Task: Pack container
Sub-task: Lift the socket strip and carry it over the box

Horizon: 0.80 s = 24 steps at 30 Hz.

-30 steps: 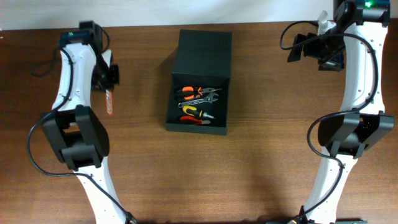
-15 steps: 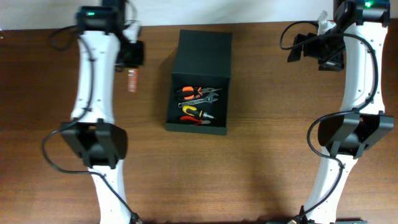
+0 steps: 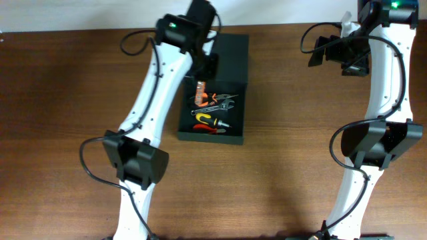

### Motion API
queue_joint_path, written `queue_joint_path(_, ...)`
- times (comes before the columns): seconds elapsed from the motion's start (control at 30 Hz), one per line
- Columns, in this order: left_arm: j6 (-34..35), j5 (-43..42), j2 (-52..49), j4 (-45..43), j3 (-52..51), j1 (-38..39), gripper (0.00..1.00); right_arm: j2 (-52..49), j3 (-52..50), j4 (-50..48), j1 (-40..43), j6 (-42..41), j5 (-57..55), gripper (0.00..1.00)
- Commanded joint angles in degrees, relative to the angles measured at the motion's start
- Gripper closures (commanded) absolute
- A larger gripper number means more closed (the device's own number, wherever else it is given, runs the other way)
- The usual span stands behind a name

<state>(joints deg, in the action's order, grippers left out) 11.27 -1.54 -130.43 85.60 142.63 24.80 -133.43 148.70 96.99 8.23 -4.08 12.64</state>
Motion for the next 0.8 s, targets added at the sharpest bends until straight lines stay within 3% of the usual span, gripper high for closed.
queue_joint_path(0.0, 4.33, -0.44, -2.21, -0.76, 0.87, 2.14, 0.98, 2.12, -0.33, 0.33, 0.04, 0.15, 0.72, 0.01)
queue_joint_path(0.57, 7.63, -1.25, -13.35, -3.32, 0.87, 10.1, 0.98, 2.12, -0.33, 0.33, 0.04, 0.17, 0.7, 0.01)
queue_joint_path(0.77, 12.98, -1.27, -13.4, -3.54, 0.87, 10.71, 0.98, 2.12, -0.33, 0.22, 0.04, 0.17, 0.68, 0.01)
